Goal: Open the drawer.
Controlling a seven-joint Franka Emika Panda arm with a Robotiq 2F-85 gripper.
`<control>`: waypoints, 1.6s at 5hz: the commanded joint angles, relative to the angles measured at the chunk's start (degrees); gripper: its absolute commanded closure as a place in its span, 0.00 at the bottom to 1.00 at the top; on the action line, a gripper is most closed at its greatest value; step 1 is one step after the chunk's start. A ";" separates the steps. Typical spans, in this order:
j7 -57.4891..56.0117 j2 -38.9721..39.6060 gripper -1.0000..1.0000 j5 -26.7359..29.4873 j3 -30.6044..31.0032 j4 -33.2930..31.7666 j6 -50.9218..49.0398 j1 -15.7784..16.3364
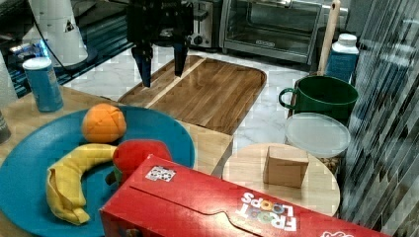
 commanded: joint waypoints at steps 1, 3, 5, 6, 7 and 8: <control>-0.27 3.92 0.00 -2.98 1.44 -1.60 6.76 1.07; 1.05 7.52 0.00 -3.94 0.75 -3.22 14.27 0.15; 5.40 10.77 0.00 -5.09 -0.81 -1.30 11.69 2.25; 3.82 9.60 0.00 -4.67 -0.76 -1.24 8.19 2.75; 3.06 7.73 0.00 -3.46 0.28 -0.88 4.46 3.67; 1.29 7.96 0.00 -0.27 2.35 -0.90 5.65 3.73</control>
